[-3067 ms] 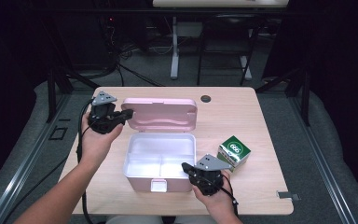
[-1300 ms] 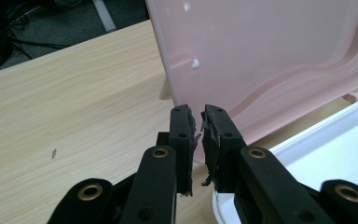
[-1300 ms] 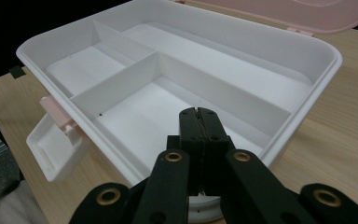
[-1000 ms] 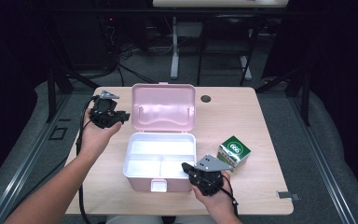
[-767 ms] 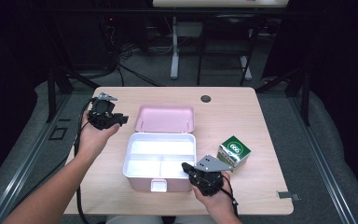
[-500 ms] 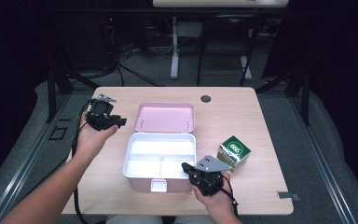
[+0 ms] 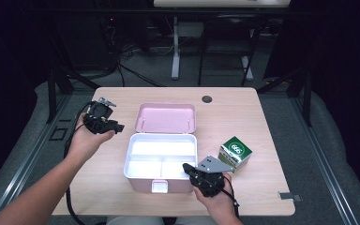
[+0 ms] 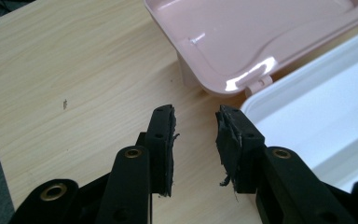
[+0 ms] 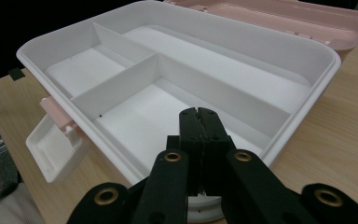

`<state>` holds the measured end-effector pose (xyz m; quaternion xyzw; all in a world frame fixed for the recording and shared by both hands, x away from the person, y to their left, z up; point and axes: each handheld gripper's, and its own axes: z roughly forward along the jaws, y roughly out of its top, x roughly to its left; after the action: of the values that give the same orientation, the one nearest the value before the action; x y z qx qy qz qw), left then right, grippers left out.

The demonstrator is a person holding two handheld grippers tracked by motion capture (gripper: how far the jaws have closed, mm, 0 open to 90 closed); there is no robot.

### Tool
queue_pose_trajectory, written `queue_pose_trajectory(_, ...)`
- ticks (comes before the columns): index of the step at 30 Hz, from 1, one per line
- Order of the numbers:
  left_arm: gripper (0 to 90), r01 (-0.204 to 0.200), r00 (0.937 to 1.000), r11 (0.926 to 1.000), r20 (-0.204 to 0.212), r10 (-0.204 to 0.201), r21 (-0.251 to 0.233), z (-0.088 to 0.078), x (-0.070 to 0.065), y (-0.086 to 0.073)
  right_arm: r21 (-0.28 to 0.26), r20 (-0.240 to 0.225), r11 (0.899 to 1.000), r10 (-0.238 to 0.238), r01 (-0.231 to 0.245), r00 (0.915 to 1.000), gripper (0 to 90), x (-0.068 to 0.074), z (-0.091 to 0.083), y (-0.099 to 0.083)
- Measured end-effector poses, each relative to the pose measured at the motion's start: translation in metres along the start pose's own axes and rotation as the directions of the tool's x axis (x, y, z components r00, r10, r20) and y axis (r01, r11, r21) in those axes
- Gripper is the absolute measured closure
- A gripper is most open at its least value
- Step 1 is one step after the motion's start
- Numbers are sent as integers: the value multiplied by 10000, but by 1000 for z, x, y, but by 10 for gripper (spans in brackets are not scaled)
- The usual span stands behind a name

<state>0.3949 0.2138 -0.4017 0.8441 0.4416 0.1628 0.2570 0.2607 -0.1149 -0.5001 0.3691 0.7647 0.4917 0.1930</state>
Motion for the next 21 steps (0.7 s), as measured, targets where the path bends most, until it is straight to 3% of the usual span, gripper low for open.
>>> queue_pose_trajectory(5, 663, -437, 9990, 9979, 92, 433, 472, -4, -2, -1, -5, -110, 10000, 50, -50, 9999, 869, 0, 0, 0)
queue_pose_trajectory(12, 665, -1122, 9931, 9863, 474, 1071, 1207, -3, -3, -6, -9, -129, 10000, 48, -49, 9999, 859, 1, -1, 0)
queue_pose_trajectory(17, 668, -1672, 9842, 9707, 877, 1539, 1727, 3, -6, -13, -131, -110, 9999, 46, -47, 9999, 829, 2, -4, 2)
queue_pose_trajectory(21, 669, -2135, 9744, 9539, 1170, 1922, 2108, 8, -8, -17, -335, -42, 9993, 133, -134, 9999, 813, 0, -10, 4)
